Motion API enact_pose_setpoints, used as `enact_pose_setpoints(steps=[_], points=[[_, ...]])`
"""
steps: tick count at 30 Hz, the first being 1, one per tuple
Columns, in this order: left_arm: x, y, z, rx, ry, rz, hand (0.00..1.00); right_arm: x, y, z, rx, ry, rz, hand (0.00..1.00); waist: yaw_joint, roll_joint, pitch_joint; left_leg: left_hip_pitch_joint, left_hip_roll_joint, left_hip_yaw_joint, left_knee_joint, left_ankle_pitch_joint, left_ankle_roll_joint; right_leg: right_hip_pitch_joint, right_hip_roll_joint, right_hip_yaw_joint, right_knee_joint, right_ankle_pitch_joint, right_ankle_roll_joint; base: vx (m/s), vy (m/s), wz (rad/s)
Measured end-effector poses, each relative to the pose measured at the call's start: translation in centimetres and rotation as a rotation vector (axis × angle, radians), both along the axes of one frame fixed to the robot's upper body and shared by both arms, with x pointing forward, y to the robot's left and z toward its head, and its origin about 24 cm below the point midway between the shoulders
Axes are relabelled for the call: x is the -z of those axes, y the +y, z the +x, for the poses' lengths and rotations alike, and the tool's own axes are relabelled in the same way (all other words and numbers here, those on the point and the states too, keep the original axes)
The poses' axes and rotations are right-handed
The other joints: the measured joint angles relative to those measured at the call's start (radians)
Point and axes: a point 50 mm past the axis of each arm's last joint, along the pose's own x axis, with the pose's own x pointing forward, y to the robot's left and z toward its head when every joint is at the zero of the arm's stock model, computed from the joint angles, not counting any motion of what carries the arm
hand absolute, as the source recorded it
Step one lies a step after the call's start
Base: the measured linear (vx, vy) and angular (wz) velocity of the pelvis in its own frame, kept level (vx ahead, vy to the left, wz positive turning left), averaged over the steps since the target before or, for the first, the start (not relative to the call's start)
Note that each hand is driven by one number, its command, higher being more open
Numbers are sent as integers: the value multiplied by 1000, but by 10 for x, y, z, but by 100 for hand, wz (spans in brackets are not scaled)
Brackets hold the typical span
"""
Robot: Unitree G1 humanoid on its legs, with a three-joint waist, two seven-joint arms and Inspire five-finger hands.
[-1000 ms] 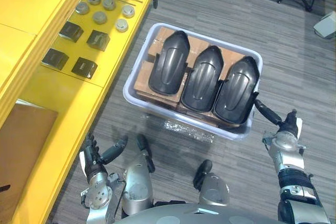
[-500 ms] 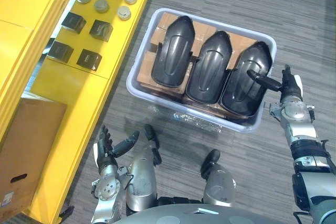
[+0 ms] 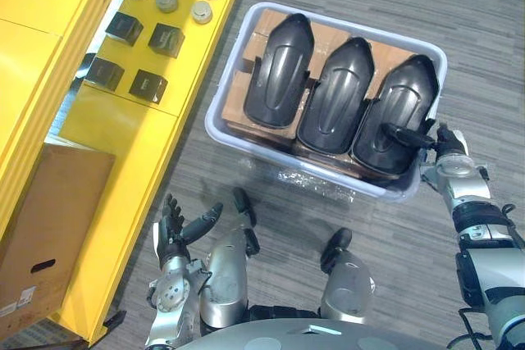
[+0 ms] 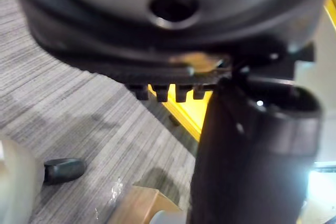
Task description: Walk over and take three plastic housings, then place them on the shelf
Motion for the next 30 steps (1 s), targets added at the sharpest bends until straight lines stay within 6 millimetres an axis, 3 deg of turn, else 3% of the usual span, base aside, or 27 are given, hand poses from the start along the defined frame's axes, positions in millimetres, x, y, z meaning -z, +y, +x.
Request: enact_pose_setpoints(steps=[1, 2, 11, 18, 30], points=[[1, -2, 0, 8, 1, -5, 100, 0, -1, -1, 5, 5, -2, 100, 1, 3, 1, 6, -2, 1, -10, 4, -1, 0, 0, 1, 1, 0, 0, 0, 0, 0], [1, -3, 0, 7, 1, -27, 100, 0, -2, 0, 7, 7, -2, 0, 0, 6, 1, 9, -3, 3, -14, 7, -1, 0, 0, 3, 3, 0, 0, -13, -9, -4], [0, -5, 5, -10, -14, -71, 100, -11, -2, 7, 11, 30, -27, 0, 0, 10, -1, 23, -2, 25, -27, 19, 1, -25, -6, 31, 33, -3, -5, -2, -19, -6], [-2, -8, 10, 3, -24, -74, 100, -15, -32, -7, 105, 59, -72, 0, -9, 29, -7, 27, -25, 7, -69, 46, -1, -32, -25, 15, 59, -13, -1, -18, -18, 9], [-2, -9, 10, 24, -32, -83, 100, -8, -37, -18, 123, -7, -138, 0, -2, 53, -21, 45, -56, -19, -104, 67, 0, -14, -52, -6, 82, -28, 9, -5, -28, 9]])
